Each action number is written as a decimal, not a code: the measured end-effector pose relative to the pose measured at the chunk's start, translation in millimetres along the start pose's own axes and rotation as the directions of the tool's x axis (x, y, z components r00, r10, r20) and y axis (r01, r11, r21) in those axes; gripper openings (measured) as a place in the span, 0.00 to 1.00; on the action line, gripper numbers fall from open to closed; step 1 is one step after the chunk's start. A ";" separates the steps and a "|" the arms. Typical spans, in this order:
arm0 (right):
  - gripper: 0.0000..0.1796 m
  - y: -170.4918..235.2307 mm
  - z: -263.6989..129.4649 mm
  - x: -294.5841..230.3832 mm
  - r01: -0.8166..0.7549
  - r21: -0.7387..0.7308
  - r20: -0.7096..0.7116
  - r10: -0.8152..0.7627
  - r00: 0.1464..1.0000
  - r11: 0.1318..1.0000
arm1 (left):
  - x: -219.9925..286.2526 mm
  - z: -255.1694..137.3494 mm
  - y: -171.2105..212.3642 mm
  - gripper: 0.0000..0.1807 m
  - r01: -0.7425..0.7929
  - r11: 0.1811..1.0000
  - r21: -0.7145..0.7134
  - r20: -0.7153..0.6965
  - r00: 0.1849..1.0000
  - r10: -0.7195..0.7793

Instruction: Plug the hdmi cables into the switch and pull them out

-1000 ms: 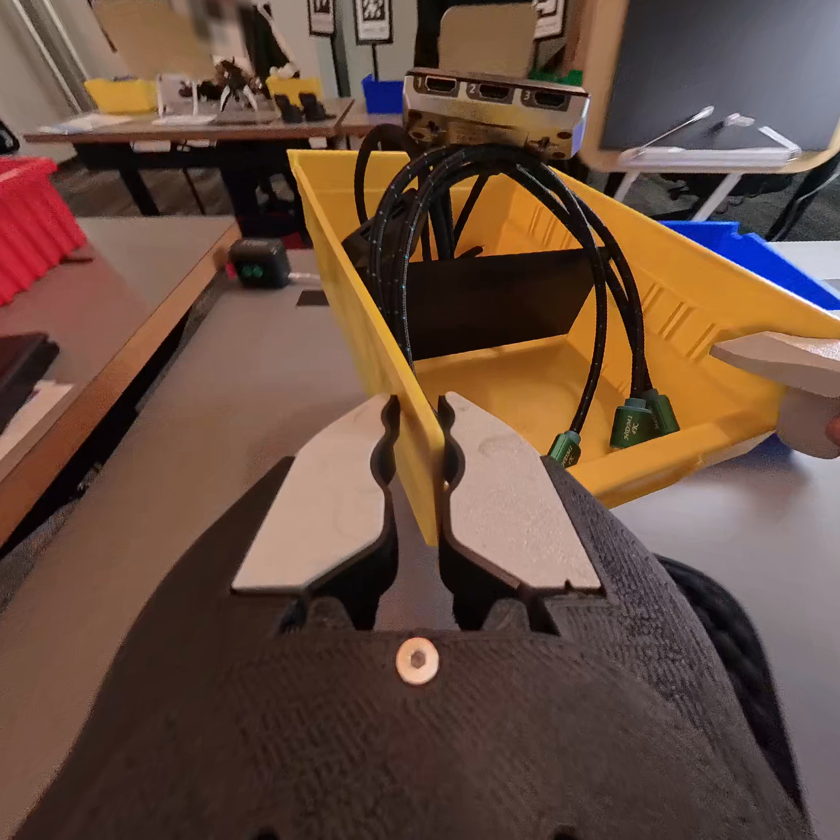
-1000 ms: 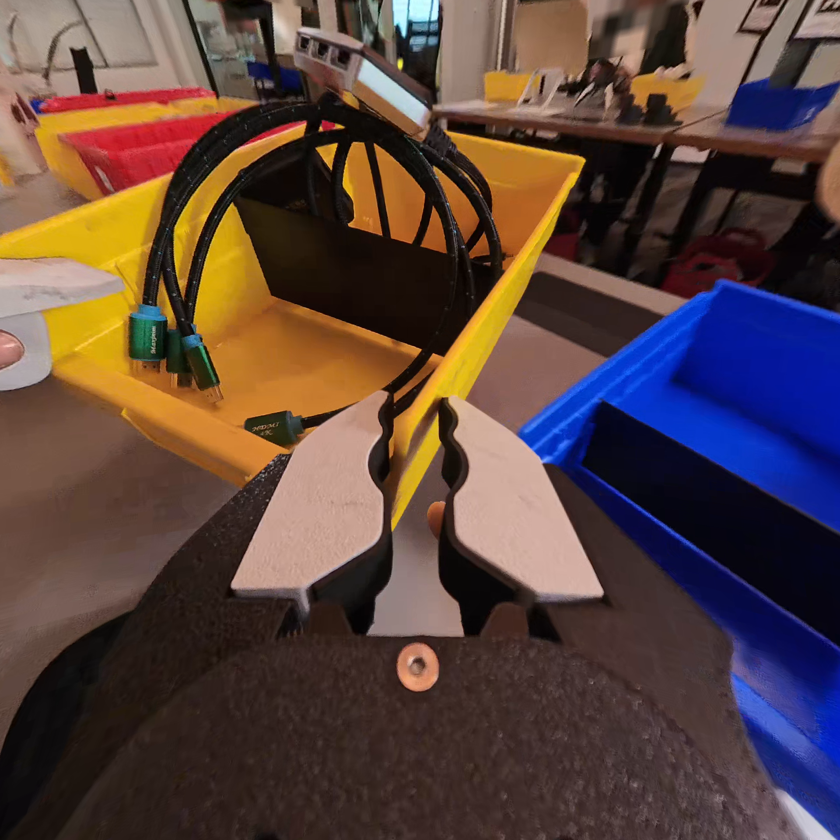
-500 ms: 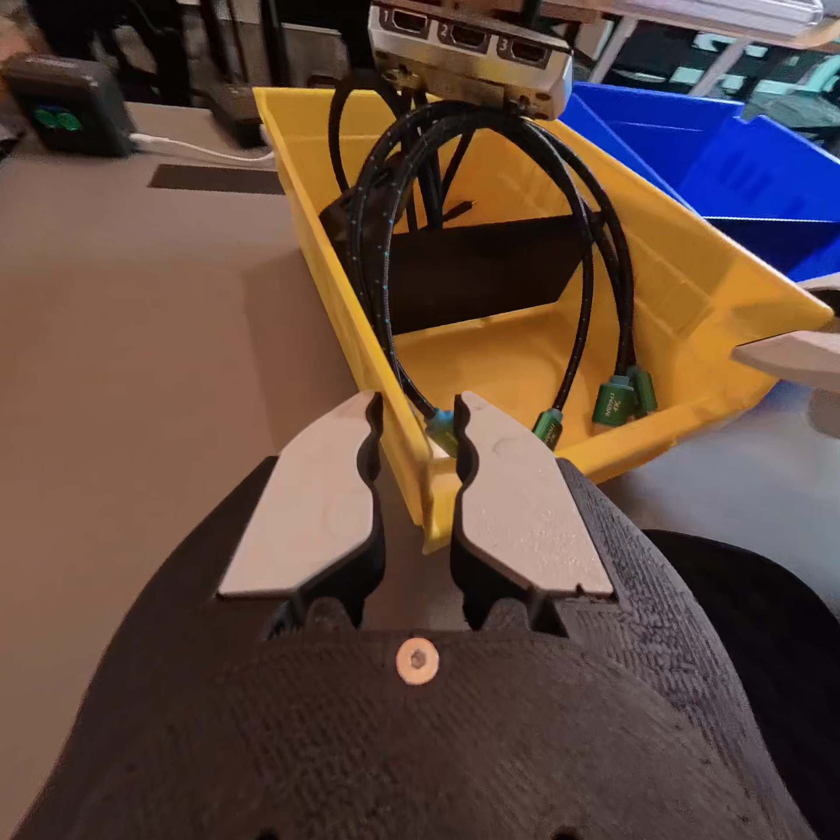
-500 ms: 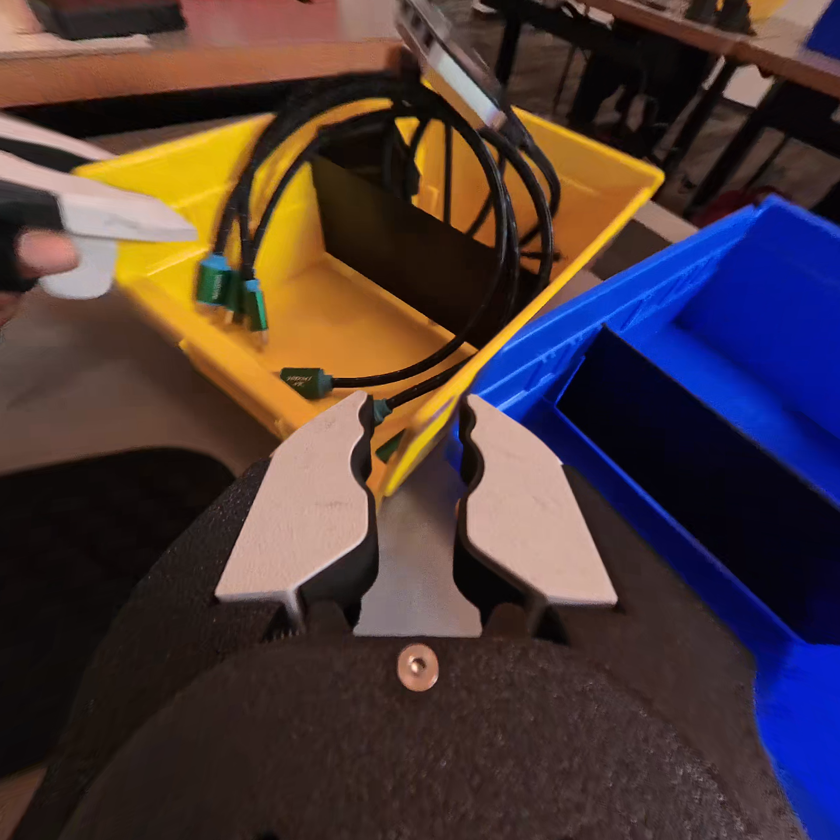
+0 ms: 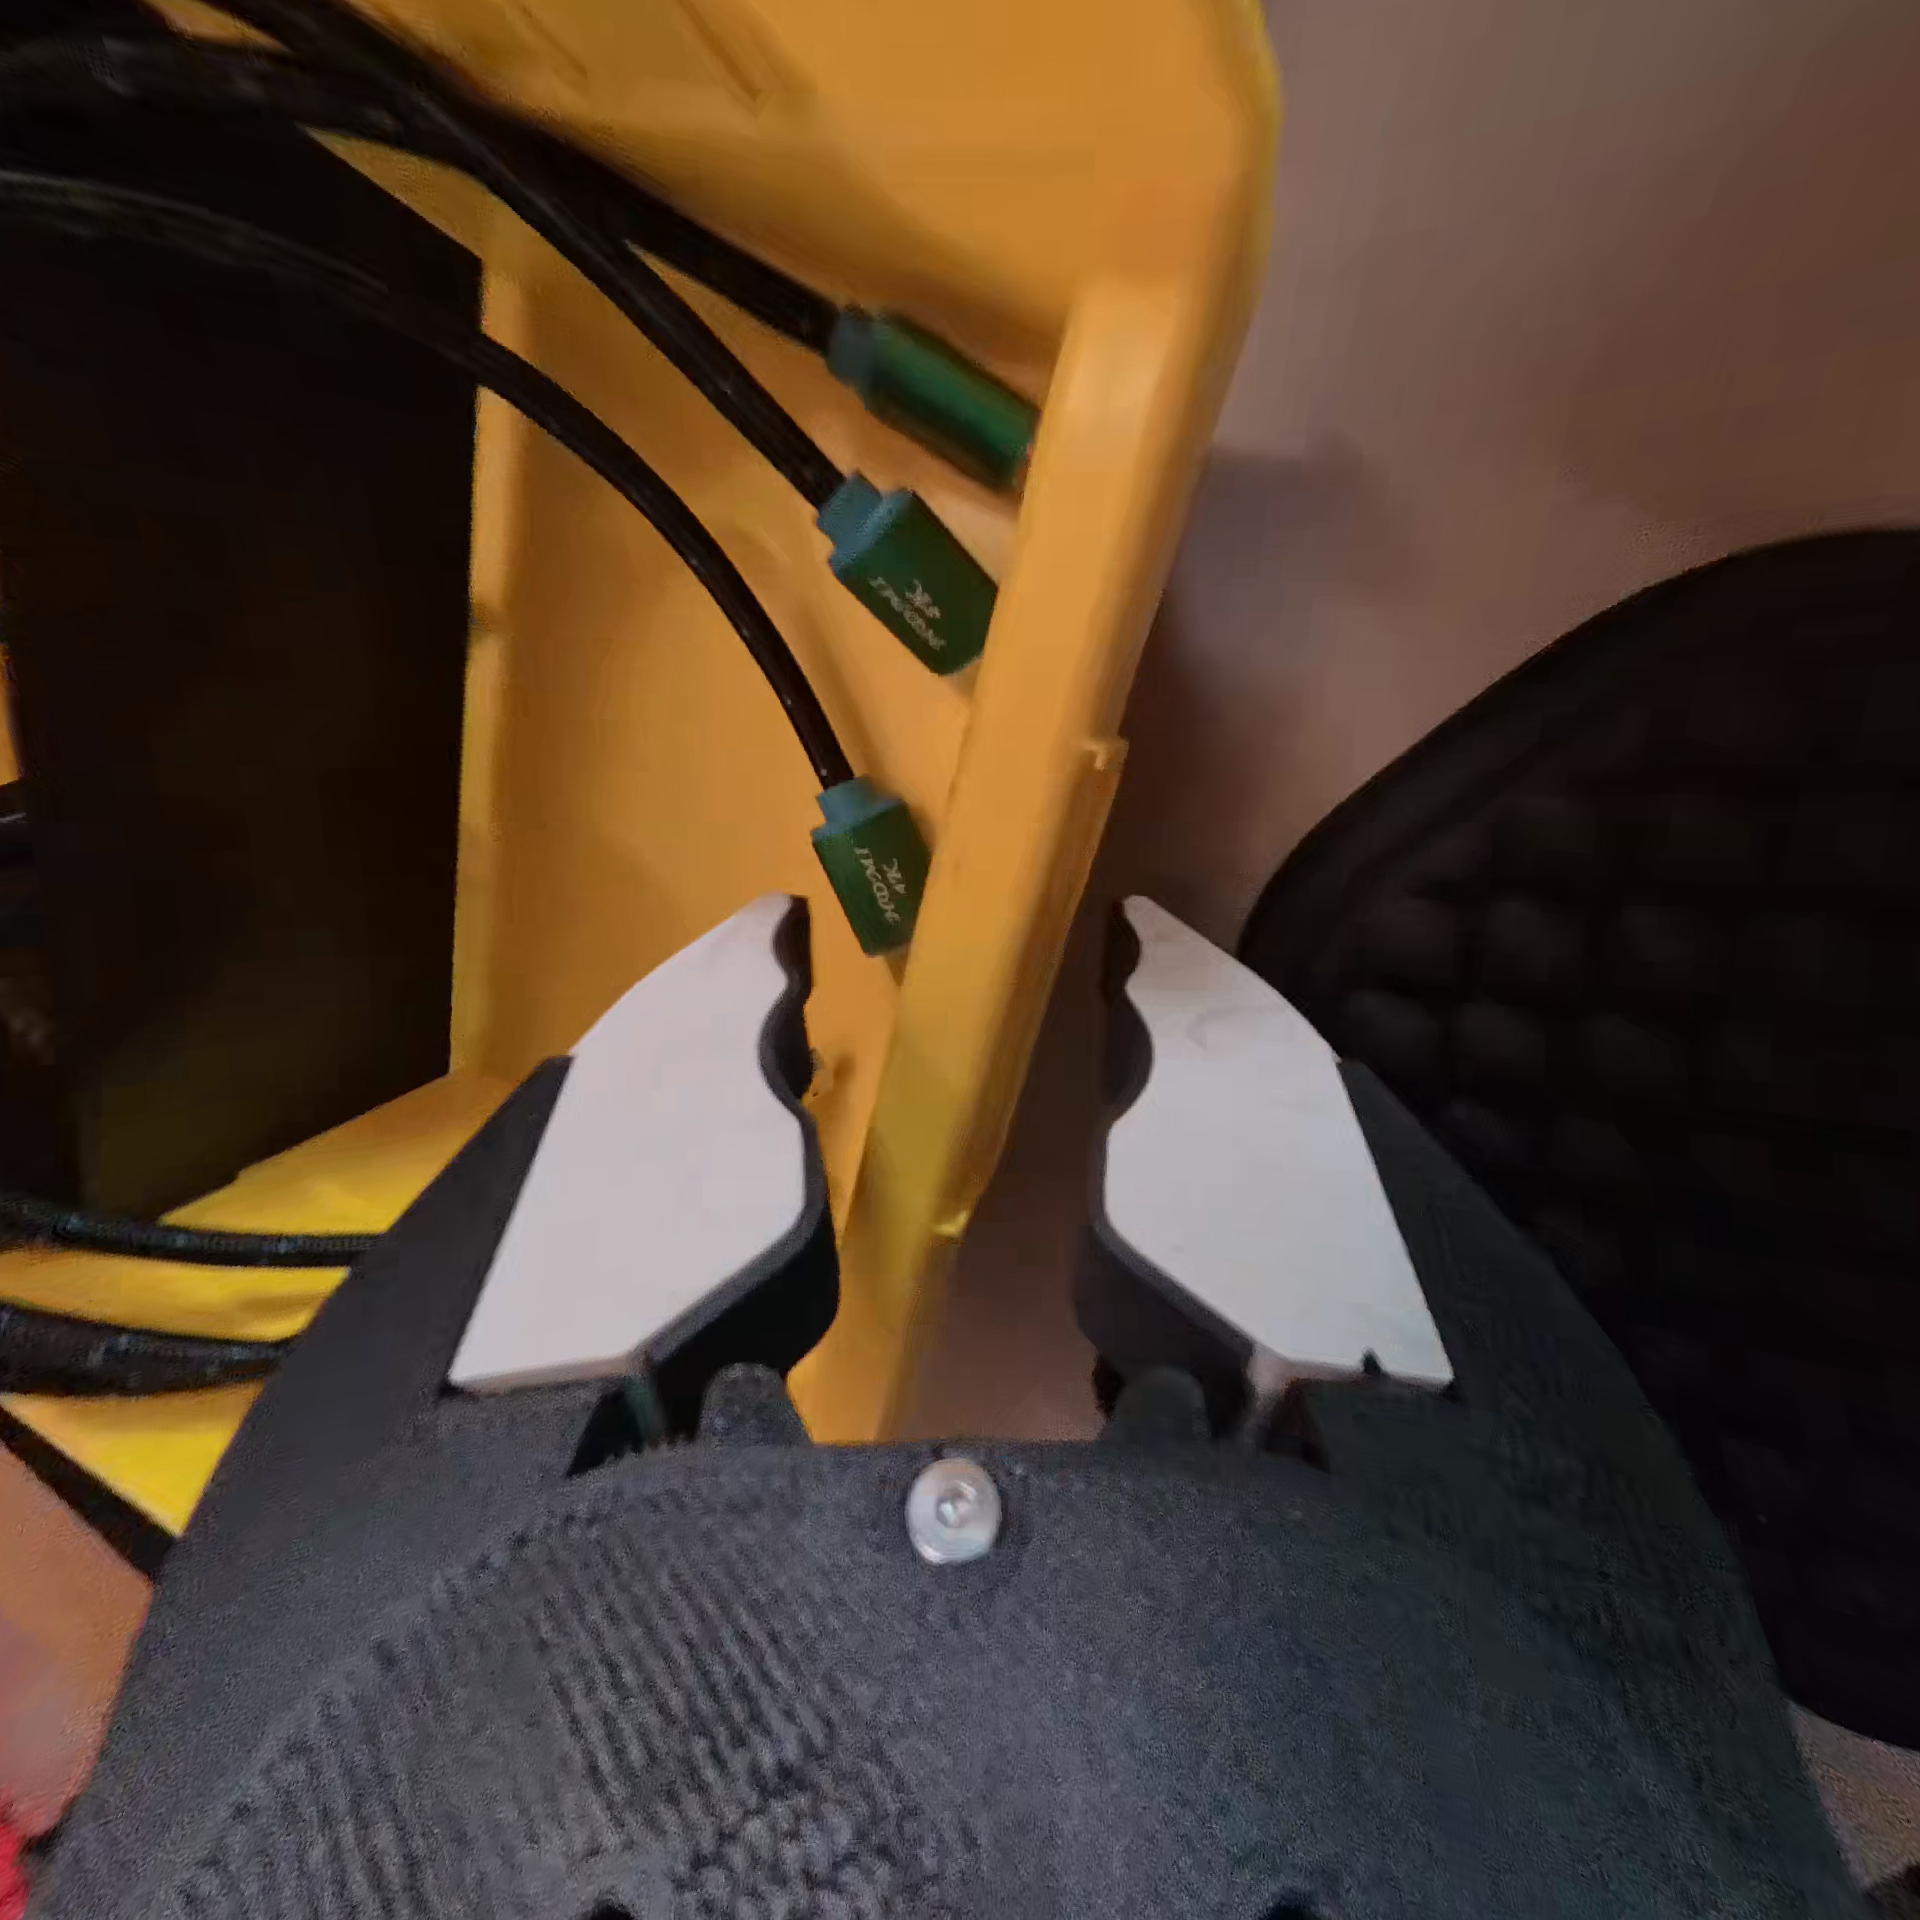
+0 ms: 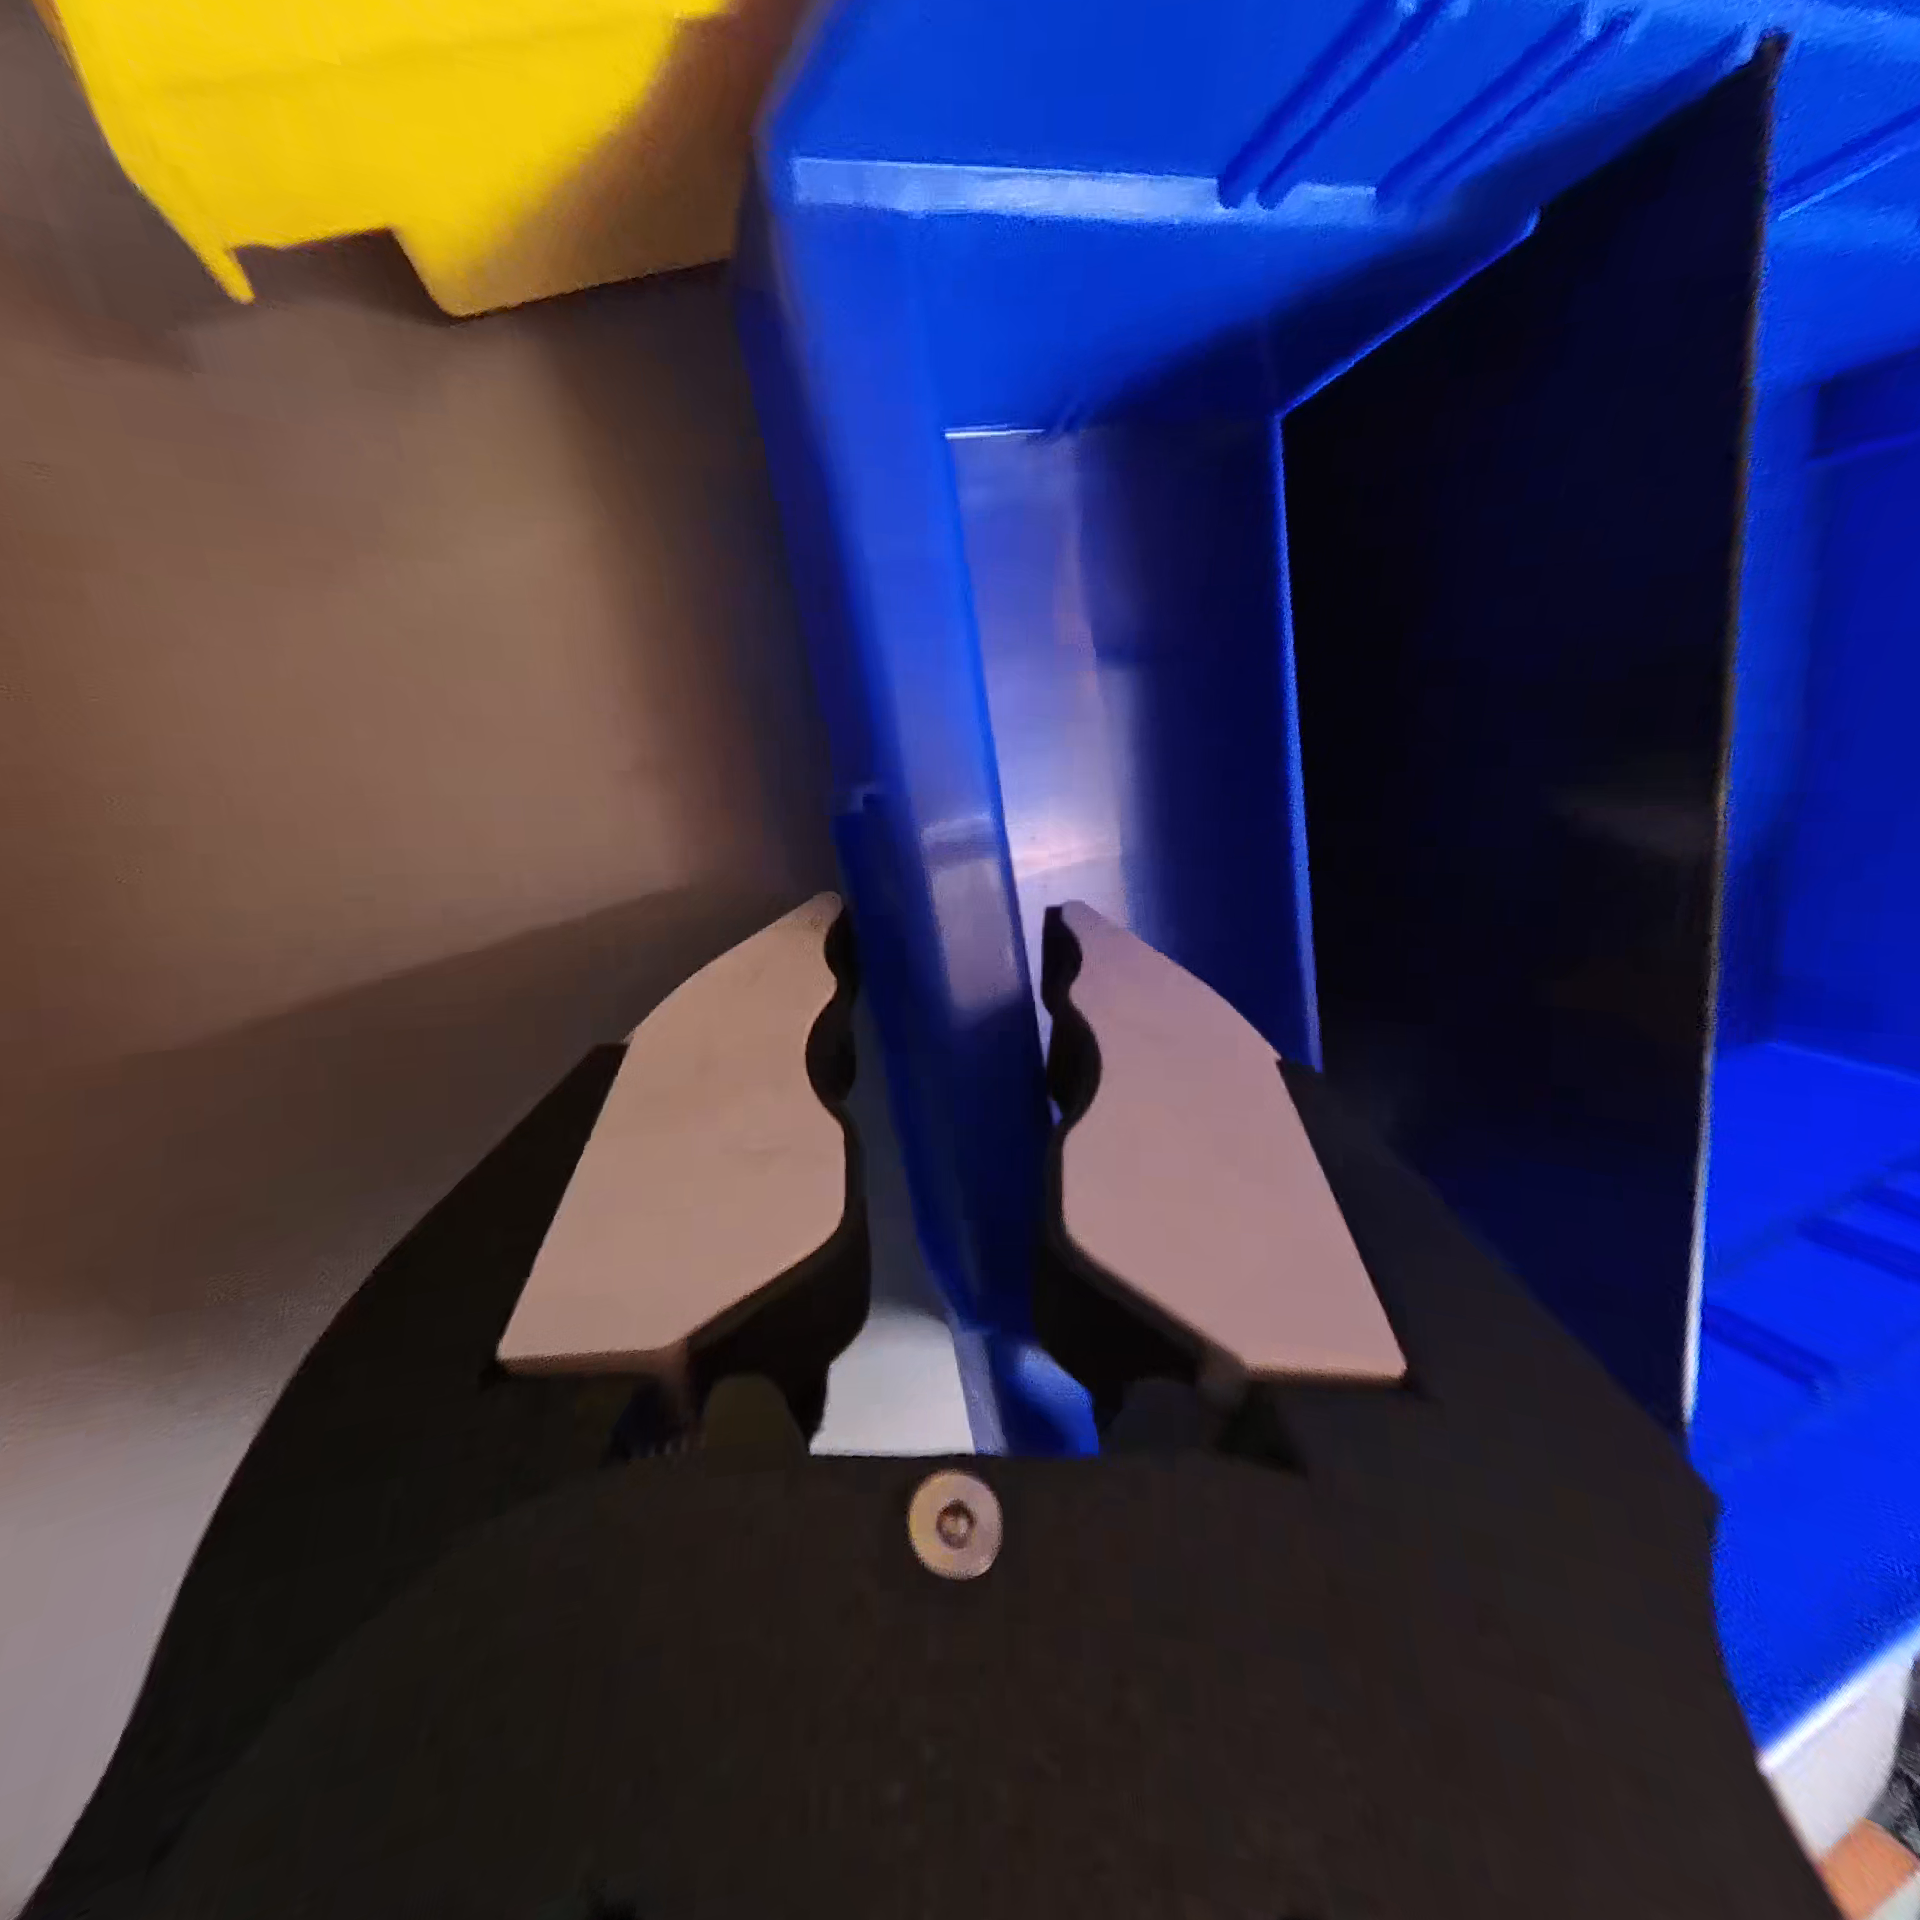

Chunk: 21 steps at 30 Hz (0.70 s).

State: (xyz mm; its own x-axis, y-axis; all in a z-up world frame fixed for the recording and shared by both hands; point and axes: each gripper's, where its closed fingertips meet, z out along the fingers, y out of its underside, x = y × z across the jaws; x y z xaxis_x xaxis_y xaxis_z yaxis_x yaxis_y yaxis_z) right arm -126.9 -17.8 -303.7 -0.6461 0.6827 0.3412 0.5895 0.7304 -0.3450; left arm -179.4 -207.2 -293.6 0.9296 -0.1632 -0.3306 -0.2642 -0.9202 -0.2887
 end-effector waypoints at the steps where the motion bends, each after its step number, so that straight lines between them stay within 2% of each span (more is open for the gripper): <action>1: 0.18 4.3 -2.9 -1.1 -0.001 0.005 0.005 0.001 1.000 1.000 | 0.1 6.7 3.2 0.25 -0.025 0.999 -0.036 -0.013 1.000 0.024; 5: 0.18 35.6 -17.8 -6.0 -0.029 0.001 -0.012 0.029 1.000 1.000 | 0.2 12.1 0.3 0.24 -0.034 0.998 -0.056 -0.041 0.999 0.032; 11: 0.18 110.1 -43.9 -0.7 -0.094 -0.043 -0.077 0.091 0.993 0.995 | 2.5 17.8 -20.5 0.21 -0.080 0.997 -0.008 -0.016 0.997 0.080; 14: 0.18 147.4 -56.0 6.0 -0.131 -0.067 -0.100 0.124 0.987 0.989 | 3.1 20.6 -30.7 0.17 -0.128 0.992 0.001 0.003 0.992 0.128; 21: 0.18 212.3 -71.6 34.2 -0.214 -0.124 -0.171 0.191 0.967 0.969 | -5.4 29.0 -46.7 0.16 -0.140 0.990 0.000 -0.010 0.990 0.140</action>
State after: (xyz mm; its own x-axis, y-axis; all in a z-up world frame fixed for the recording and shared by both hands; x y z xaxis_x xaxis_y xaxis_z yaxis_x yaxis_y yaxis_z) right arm 10.9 162.1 -302.7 -0.4291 0.8033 0.4130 0.7697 0.5645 -0.2984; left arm -179.5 -153.1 -304.4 0.8862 -0.2937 -0.3584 -0.3914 -0.8885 -0.2396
